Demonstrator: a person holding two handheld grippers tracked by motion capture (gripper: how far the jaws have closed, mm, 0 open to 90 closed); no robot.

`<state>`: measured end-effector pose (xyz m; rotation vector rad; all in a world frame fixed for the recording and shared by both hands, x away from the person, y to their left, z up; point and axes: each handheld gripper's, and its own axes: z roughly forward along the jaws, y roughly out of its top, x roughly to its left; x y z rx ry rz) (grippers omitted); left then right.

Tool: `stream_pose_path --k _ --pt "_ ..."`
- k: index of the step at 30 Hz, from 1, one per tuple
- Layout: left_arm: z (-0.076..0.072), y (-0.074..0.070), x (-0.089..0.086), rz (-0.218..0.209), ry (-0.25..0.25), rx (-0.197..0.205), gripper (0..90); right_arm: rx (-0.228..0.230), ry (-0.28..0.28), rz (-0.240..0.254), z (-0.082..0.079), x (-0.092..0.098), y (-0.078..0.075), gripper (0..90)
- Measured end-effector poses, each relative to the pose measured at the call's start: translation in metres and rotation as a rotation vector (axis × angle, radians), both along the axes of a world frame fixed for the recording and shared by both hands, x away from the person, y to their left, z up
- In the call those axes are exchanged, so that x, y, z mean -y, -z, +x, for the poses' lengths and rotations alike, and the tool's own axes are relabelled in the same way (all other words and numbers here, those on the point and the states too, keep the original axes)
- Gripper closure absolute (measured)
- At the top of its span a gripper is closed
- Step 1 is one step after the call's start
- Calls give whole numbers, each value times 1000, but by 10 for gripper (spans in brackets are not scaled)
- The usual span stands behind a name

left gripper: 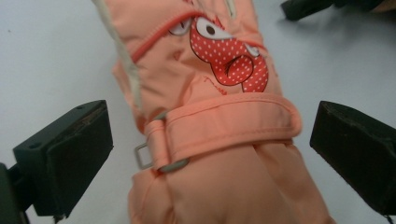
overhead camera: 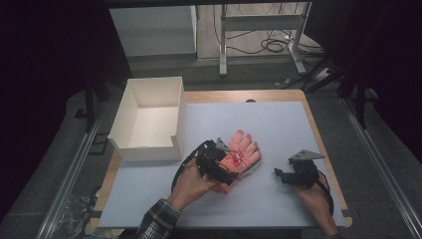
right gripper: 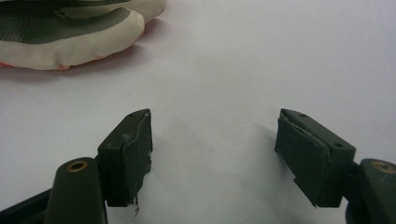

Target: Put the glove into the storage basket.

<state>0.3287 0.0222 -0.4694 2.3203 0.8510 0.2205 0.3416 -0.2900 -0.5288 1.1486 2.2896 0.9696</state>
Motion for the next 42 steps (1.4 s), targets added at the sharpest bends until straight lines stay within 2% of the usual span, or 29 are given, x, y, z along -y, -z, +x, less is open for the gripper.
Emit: stream_pose_path --k 5,7,10,13,18,21,27,30,34,38,42 --pt "3 15 10 34 2 -12 0 0 -1 0 0 0 0 276" --pt "4 23 14 61 -1 -16 0 0 0 0 0 0 0 276" --pt "5 31 16 60 12 -42 0 1 -1 0 0 0 0 276" --pt "5 40 19 116 -2 -28 1 2 -1 -1 0 0 0 276" --pt "6 48 17 109 -6 -51 54 2 -1 -1 0 0 0 276" --pt "5 51 18 114 2 -52 87 2 -1 -1 0 0 0 276" --pt "2 53 20 113 -2 -46 171 2 -1 0 0 0 0 276" --pt "2 51 20 127 16 -48 224 2 -1 -1 0 0 1 276" --pt "6 45 22 162 68 -67 319 2 -1 0 0 0 0 276" --pt "5 42 26 189 83 -67 378 1 0 1 0 0 0 276" --pt "5 40 24 169 68 -73 411 1 0 1 0 0 0 276"
